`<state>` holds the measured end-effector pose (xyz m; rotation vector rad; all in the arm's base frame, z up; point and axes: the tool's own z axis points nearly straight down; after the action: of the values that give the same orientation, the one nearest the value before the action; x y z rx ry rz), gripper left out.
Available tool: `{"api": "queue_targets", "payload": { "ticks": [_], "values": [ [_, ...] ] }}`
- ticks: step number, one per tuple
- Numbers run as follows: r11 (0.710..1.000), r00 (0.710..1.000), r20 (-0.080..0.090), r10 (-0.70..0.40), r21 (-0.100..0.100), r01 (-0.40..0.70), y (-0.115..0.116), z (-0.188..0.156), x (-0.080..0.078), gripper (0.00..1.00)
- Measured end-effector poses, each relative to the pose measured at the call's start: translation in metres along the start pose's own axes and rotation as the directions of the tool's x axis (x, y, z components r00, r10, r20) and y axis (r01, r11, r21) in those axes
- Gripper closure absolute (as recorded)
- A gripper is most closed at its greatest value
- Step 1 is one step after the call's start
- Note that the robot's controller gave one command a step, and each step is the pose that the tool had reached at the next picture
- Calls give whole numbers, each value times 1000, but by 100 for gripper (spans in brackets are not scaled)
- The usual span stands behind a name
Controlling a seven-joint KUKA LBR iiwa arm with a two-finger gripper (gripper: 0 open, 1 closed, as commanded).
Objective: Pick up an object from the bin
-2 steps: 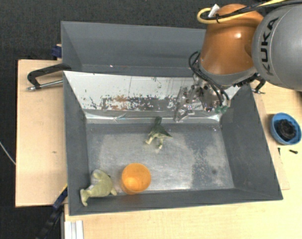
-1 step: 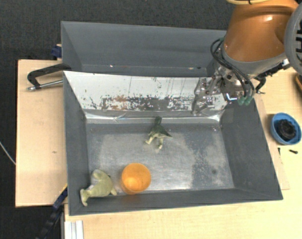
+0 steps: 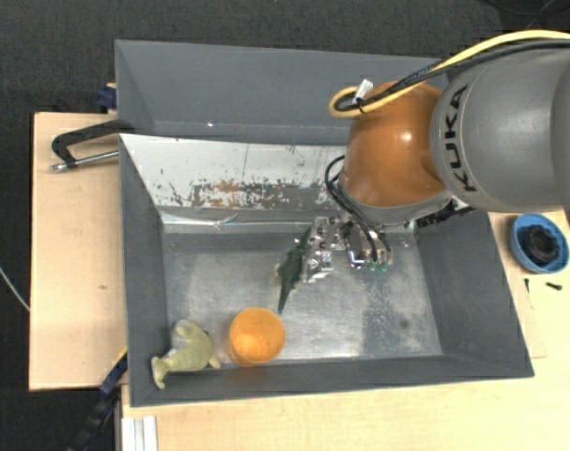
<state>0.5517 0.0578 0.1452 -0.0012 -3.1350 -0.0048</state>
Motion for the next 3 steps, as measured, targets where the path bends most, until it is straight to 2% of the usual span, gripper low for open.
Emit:
{"api": "queue_targets", "payload": {
  "ticks": [1, 2, 3],
  "values": [
    [1000, 1000, 18, -4, -1, 4, 21, -60, 6, 100],
    [889, 889, 3, 458, 0, -458, 47, 14, -7, 100],
    [990, 990, 14, 140, -3, -140, 94, -71, 48, 100]
  ]
}}
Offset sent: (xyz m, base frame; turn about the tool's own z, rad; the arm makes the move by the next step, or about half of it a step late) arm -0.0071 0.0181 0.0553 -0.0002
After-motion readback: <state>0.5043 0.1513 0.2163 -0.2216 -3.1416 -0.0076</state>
